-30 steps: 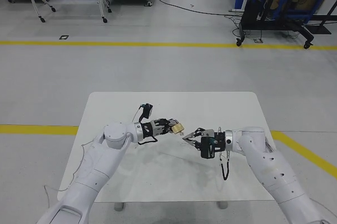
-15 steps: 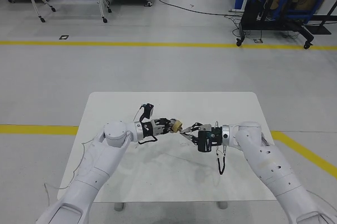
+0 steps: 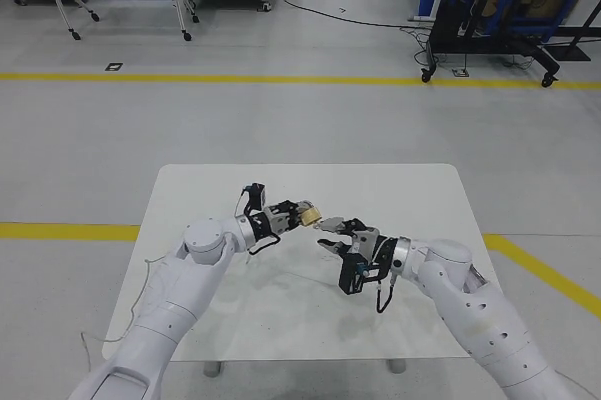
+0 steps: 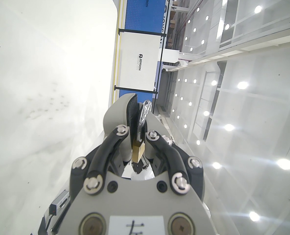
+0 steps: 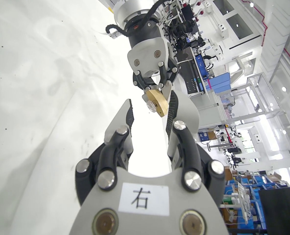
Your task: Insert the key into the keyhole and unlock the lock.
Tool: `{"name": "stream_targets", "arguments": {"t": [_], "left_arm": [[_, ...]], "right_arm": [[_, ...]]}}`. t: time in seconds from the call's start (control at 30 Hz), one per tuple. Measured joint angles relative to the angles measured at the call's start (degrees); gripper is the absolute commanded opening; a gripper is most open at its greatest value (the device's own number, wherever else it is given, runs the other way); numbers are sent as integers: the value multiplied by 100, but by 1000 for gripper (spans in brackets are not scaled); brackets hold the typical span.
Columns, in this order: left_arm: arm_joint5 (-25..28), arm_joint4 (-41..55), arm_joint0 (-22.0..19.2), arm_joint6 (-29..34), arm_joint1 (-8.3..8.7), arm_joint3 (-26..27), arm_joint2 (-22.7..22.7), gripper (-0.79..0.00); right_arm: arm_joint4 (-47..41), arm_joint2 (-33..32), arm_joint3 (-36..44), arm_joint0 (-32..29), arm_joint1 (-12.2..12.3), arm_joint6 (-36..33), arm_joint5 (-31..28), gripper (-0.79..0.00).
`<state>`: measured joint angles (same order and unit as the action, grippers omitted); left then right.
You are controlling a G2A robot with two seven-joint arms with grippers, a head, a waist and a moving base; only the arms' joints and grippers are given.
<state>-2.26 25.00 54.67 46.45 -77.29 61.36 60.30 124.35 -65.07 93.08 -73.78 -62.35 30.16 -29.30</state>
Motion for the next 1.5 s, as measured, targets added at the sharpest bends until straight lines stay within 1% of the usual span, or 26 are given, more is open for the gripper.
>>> {"name": "stream_targets", "arguments": {"t": [0.2, 0.27, 0.37, 0.4, 0.43, 0.5, 0.67, 0.73, 0.83, 0.97, 1.03, 1.13, 1.23, 1.37, 1.5], "left_arm": [[0, 64, 5, 27, 8, 0, 47, -785], [15, 75, 15, 40, 12, 9, 57, -785], [16, 83, 23, 59, 15, 16, 61, -785], [12, 86, 23, 65, 15, 17, 61, -785], [10, 87, 23, 69, 16, 18, 62, -785], [9, 91, 23, 85, 17, 22, 62, -785], [73, 36, 22, 175, 26, 46, 48, -785], [110, 8, 26, 195, 29, 57, 39, -785], [224, -43, 41, 207, 31, 84, 29, -785], [499, -127, 106, 142, 43, 150, 50, -785], [622, -182, 144, 100, 49, 195, 58, -785], [850, -318, 223, -18, 63, 289, 73, -785], [1103, -493, 324, -240, 72, 408, 87, -785], [1476, -951, 503, -765, 85, 623, 70, -785], [1623, -1257, 649, -1063, 91, 784, 32, -785]], "right_arm": [[-63, 309, -28, 113, -86, -461, 312, -582], [-79, 403, -75, 155, -115, -601, 435, -573], [-165, 477, -164, 208, -146, -685, 559, -591], [-186, 487, -190, 219, -153, -713, 603, -610], [-198, 497, -210, 223, -159, -744, 647, -702], [-197, 517, -242, 232, -169, -805, 728, -785], [-317, 533, -319, 230, -187, -775, 886, -785], [-462, 538, -366, 240, -198, -663, 899, -785], [-934, 501, -573, 268, -222, -234, 907, -785], [-1788, 462, -1050, 349, -269, 390, 728, -785], [-2095, 475, -1236, 385, -292, 547, 641, -785], [-2512, 518, -1491, 467, -322, 787, 359, -785], [-2775, 537, -1791, 618, -332, 1038, -44, -785], [-3081, 621, -2103, 764, -362, 1353, -490, -785], [-3106, 676, -2304, 854, -373, 1604, -598, -785]]}}
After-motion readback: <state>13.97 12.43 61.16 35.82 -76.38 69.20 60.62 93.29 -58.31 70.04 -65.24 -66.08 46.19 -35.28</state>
